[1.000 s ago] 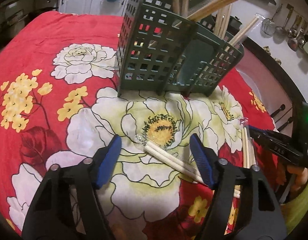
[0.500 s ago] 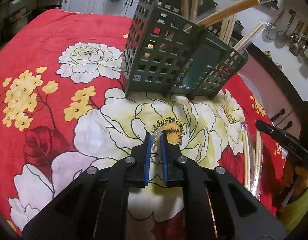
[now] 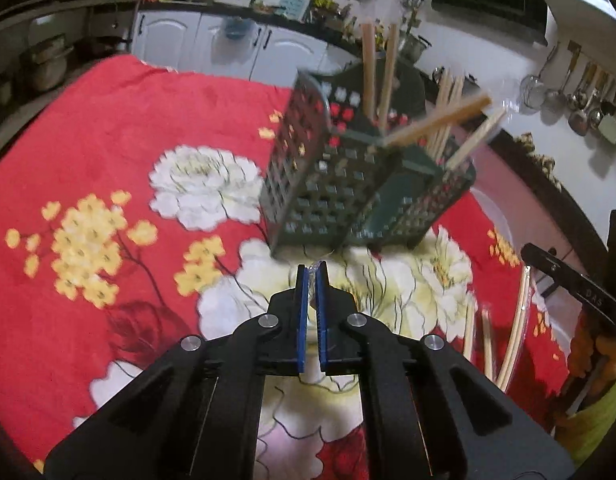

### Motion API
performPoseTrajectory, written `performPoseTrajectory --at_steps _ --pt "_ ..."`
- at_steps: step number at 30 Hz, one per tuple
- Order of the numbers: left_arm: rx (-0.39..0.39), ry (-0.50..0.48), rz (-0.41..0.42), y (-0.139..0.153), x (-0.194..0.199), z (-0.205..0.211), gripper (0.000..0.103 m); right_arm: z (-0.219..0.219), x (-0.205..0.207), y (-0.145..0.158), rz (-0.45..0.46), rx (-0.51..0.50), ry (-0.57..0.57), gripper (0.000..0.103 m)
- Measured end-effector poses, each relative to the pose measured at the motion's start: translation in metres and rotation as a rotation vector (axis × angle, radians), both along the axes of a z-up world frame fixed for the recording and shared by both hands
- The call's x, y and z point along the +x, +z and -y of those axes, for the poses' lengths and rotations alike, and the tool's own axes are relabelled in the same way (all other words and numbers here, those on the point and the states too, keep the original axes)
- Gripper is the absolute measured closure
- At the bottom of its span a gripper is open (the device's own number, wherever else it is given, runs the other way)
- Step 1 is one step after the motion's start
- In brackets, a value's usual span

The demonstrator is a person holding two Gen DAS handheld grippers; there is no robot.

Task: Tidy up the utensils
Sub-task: 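Close the right tool on a chopstick while the left tool grasps another, then lift the chopsticks with both tools and carry them over the green caddy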

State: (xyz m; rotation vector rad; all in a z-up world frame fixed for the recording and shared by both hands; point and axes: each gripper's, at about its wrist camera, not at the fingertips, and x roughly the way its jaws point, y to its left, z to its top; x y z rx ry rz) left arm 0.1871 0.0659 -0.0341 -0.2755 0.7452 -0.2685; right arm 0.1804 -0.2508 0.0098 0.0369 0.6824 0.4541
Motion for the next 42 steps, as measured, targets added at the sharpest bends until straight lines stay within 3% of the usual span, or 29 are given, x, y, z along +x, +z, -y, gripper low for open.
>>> performPoseTrajectory --at_steps 11,30,42 --pt "-0.003 0.017 0.113 0.050 -0.003 -0.009 0.101 -0.009 0.001 0.042 0.103 0.025 0.014 0.099" --pt "0.005 -0.105 0.268 0.117 -0.024 0.027 0.102 -0.027 -0.014 0.084 0.203 0.045 0.083 0.099" --pt "0.028 -0.117 0.370 0.156 -0.039 0.030 0.102 -0.038 -0.017 0.112 0.278 0.079 0.089 0.099"
